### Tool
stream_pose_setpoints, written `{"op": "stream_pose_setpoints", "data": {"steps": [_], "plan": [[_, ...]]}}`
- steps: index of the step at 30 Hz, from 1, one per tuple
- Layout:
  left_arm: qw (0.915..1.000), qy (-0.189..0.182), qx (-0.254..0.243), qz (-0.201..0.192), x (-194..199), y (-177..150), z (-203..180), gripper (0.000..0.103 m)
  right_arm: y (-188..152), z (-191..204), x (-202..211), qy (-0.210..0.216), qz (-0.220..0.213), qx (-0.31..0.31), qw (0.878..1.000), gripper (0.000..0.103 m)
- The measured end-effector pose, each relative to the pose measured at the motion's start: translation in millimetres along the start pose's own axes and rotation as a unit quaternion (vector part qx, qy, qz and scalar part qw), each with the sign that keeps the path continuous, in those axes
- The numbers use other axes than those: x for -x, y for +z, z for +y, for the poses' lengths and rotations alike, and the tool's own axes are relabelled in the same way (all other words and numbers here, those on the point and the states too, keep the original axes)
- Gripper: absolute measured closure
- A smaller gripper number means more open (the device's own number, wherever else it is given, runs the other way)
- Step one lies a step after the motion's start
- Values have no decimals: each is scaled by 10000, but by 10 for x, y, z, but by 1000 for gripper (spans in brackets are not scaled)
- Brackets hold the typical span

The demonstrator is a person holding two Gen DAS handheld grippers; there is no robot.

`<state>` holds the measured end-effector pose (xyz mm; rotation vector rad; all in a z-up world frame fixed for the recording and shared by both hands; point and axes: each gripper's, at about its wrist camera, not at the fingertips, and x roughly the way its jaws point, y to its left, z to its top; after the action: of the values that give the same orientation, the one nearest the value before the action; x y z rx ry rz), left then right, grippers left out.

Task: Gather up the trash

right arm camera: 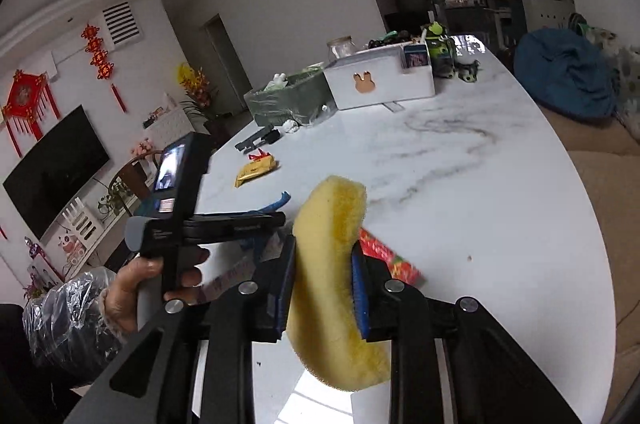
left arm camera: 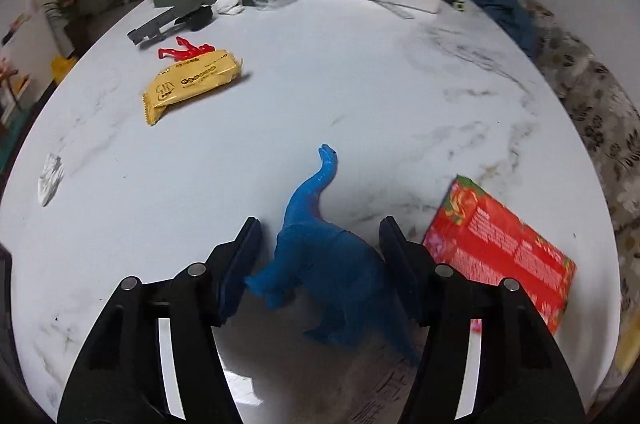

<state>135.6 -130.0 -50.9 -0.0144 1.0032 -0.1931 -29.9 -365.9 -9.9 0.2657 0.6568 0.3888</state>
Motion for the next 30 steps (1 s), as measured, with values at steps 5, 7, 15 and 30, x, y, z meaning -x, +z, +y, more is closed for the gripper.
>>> {"op": "stream_pose_setpoints", "data": {"steps": [5,7,15,30], "plan": [[9976,25,-378,-572,500,-143,151,93,-111,134,-36,253,7,-111,9996,78],[9962,4,-443,-746,769,-206,232,94,-119,293,-48,376,-11,-39,9993,78],[9976,-75,-46,-682,870,-260,692,94,-119,806,-160,370,37,340,9987,78],[9927,485,923,609,240,-311,339,8,-349,397,-225,235,238,-180,9993,76]]}}
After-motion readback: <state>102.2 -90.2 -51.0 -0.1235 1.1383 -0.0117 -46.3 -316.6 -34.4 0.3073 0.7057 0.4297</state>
